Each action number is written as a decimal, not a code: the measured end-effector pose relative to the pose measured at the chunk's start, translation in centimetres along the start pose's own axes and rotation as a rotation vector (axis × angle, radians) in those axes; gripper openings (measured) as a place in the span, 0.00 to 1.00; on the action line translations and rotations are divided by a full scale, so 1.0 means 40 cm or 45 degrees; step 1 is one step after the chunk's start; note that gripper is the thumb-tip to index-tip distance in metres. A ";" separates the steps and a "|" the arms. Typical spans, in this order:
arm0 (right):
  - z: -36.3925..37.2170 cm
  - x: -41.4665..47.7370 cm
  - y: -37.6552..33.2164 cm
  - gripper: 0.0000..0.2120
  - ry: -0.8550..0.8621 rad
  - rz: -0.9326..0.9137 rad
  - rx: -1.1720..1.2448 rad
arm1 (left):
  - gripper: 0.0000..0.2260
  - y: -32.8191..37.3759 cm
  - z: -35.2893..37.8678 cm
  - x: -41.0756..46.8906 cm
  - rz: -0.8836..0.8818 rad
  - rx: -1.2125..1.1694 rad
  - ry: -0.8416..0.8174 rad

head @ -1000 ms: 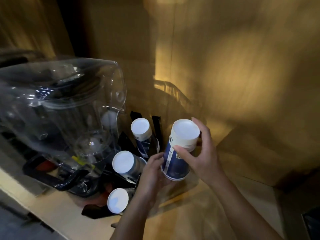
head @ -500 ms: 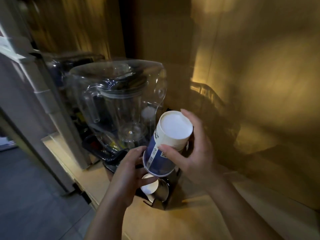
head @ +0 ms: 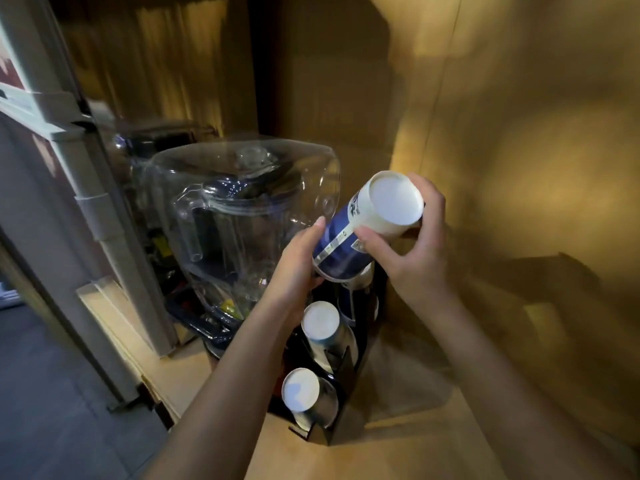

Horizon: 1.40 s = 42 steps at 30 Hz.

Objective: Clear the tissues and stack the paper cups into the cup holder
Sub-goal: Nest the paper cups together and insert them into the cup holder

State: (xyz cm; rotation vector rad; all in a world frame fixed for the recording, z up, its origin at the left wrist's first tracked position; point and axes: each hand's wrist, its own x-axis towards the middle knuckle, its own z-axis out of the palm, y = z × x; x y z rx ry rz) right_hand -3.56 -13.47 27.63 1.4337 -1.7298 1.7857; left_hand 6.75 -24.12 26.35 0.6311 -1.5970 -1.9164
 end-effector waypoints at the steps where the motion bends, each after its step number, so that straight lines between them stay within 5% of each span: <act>1: -0.001 0.017 0.008 0.35 0.019 0.029 -0.012 | 0.20 0.006 0.010 0.026 0.001 -0.007 -0.026; 7: 0.001 0.071 0.044 0.36 0.033 0.054 -0.213 | 0.15 0.005 0.040 0.141 -0.007 -0.152 -0.133; 14: 0.027 0.059 0.104 0.35 0.016 0.081 -0.335 | 0.25 -0.069 0.046 0.202 -0.085 -0.133 -0.138; 20: 0.057 0.016 0.192 0.35 -0.202 0.251 -0.347 | 0.27 -0.111 0.034 0.228 -0.083 -0.099 -0.274; 23: 0.079 -0.022 0.250 0.34 -0.428 0.372 -0.385 | 0.21 -0.133 0.032 0.227 0.021 0.174 -0.277; 28: 0.091 -0.052 0.313 0.36 -0.624 0.520 -0.539 | 0.21 -0.188 0.013 0.236 0.321 1.082 -0.264; 38: 0.078 -0.014 0.272 0.38 -0.856 0.512 -0.814 | 0.23 -0.187 0.014 0.246 0.276 1.257 -0.231; 42: 0.009 0.017 0.232 0.38 -0.950 0.527 -0.857 | 0.23 -0.129 0.040 0.228 0.499 1.373 -0.108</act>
